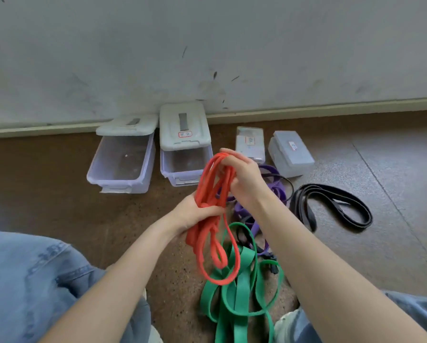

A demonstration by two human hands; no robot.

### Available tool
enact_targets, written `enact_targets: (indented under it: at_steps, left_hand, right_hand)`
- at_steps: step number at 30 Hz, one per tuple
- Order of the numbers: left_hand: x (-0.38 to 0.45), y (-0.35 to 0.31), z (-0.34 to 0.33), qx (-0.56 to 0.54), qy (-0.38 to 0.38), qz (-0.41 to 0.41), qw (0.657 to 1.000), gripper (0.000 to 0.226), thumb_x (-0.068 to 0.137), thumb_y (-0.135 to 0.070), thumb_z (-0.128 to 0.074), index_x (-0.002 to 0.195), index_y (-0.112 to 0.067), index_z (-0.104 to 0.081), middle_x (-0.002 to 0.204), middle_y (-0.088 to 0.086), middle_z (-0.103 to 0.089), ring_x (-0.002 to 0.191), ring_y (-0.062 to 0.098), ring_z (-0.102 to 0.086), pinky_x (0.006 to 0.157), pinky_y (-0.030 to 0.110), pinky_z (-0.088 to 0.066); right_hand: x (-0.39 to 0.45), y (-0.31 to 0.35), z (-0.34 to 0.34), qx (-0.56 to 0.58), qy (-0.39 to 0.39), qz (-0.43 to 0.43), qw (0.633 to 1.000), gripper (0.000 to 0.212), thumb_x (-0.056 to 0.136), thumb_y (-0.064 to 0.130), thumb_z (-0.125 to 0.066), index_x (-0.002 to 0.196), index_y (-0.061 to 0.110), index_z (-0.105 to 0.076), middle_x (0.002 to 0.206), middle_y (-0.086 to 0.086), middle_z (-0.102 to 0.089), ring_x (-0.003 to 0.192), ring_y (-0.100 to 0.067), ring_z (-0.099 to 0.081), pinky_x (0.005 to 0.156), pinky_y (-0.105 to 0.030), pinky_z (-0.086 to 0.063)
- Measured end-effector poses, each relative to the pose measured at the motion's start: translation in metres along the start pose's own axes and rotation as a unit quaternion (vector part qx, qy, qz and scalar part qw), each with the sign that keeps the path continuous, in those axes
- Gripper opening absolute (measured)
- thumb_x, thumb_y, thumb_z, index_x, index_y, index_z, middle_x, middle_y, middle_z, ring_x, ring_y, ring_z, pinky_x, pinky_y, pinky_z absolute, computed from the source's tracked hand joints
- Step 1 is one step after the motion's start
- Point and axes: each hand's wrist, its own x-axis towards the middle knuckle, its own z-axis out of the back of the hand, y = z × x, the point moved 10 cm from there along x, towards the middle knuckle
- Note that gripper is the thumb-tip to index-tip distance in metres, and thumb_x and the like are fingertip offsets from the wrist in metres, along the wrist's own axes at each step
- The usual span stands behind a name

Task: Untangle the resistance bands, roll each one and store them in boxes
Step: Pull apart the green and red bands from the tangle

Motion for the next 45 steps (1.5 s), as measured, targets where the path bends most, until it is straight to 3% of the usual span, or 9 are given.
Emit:
enact_targets:
  at_steps: [6,12,15,20,24,31,35,41,45]
  left_hand:
    - [-0.018,0.103,0.086,0.015,-0.110,0.132,0.985,0.033,0.078,-0.005,-0.070,0.106,-0.013,-0.056,0.076,0.005,-0.063,0.056,0.013,-0.059,0.054,0.024,-0.049]
    - [-0.026,0.166,0.179,0.022,-0.151,0.228,0.961,0.018,0.077,-0.004,-0.066,0.091,-0.014,-0.060,0.061,0.008,-0.061,0.042,0.018,-0.055,0.043,0.022,-0.048]
    - [-0.029,0.193,0.237,0.035,-0.196,0.276,0.940,0.014,0.075,-0.006,-0.068,0.086,-0.012,-0.062,0.055,0.006,-0.062,0.040,0.015,-0.058,0.042,0.021,-0.049]
    - [-0.023,0.228,0.319,0.182,-0.242,0.326,0.896,0.093,0.071,-0.027,-0.081,0.143,-0.005,-0.027,0.140,0.021,-0.042,0.127,0.032,-0.044,0.106,0.038,-0.037]
    - [-0.033,0.236,0.338,0.321,-0.282,0.371,0.825,0.100,0.078,-0.036,-0.072,0.148,-0.012,-0.005,0.154,0.019,-0.016,0.142,0.036,-0.014,0.114,0.047,-0.016]
    - [-0.020,0.192,0.281,0.437,-0.306,0.257,0.806,0.056,0.087,-0.031,-0.059,0.134,-0.008,-0.039,0.145,0.015,-0.034,0.137,0.031,-0.026,0.111,0.043,-0.021]
    - [-0.005,0.194,0.208,0.366,-0.249,0.214,0.871,0.049,0.088,-0.027,-0.056,0.130,-0.009,-0.042,0.137,0.014,-0.043,0.128,0.032,-0.040,0.103,0.041,-0.033]
    - [-0.002,0.244,0.032,0.202,-0.033,0.208,0.956,0.072,0.083,-0.044,-0.064,0.141,-0.017,-0.031,0.147,0.007,-0.036,0.133,0.026,-0.037,0.104,0.036,-0.033]
    - [-0.005,0.264,-0.035,0.179,0.038,0.224,0.957,0.084,0.080,-0.047,-0.066,0.145,-0.015,-0.024,0.149,0.006,-0.035,0.134,0.025,-0.037,0.106,0.037,-0.033]
  right_hand:
    - [0.051,-0.104,-0.027,-0.507,0.094,-0.063,0.855,0.036,0.086,0.027,-0.062,0.113,0.004,-0.056,0.100,-0.007,-0.059,0.084,-0.017,-0.052,0.065,-0.027,-0.041]
    - [0.076,-0.210,-0.103,-0.499,0.131,-0.134,0.846,0.015,0.093,0.020,-0.048,0.102,0.009,-0.052,0.095,-0.013,-0.063,0.080,-0.026,-0.064,0.049,-0.031,-0.047]
    - [0.095,-0.256,-0.154,-0.474,0.146,-0.157,0.854,0.028,0.092,0.020,-0.051,0.115,0.006,-0.053,0.098,-0.014,-0.061,0.085,-0.027,-0.062,0.064,-0.037,-0.054]
    - [0.109,-0.309,-0.195,-0.480,0.182,-0.179,0.839,0.066,0.086,0.019,-0.062,0.141,0.007,-0.026,0.136,-0.014,-0.046,0.119,-0.030,-0.051,0.096,-0.037,-0.046]
    - [0.101,-0.321,-0.176,-0.537,0.186,-0.171,0.805,0.054,0.088,0.014,-0.055,0.137,0.008,-0.034,0.130,-0.014,-0.051,0.112,-0.028,-0.055,0.089,-0.034,-0.046]
    - [0.078,-0.264,-0.117,-0.538,0.136,-0.151,0.818,0.043,0.092,0.011,-0.046,0.135,0.010,-0.039,0.127,-0.010,-0.053,0.111,-0.028,-0.055,0.092,-0.039,-0.050]
    - [0.058,-0.210,-0.048,-0.588,0.115,-0.127,0.791,0.041,0.090,0.008,-0.049,0.131,0.009,-0.044,0.124,-0.011,-0.057,0.110,-0.028,-0.056,0.089,-0.034,-0.047]
    - [0.009,-0.178,0.075,-0.803,0.170,-0.123,0.558,0.061,0.084,0.016,-0.060,0.139,0.015,-0.035,0.148,-0.007,-0.030,0.132,-0.027,-0.034,0.101,-0.039,-0.035]
    - [0.001,-0.153,0.100,-0.862,0.069,0.002,0.503,0.070,0.083,0.019,-0.061,0.143,0.022,-0.025,0.154,-0.002,-0.014,0.137,-0.031,-0.015,0.105,-0.047,-0.025]
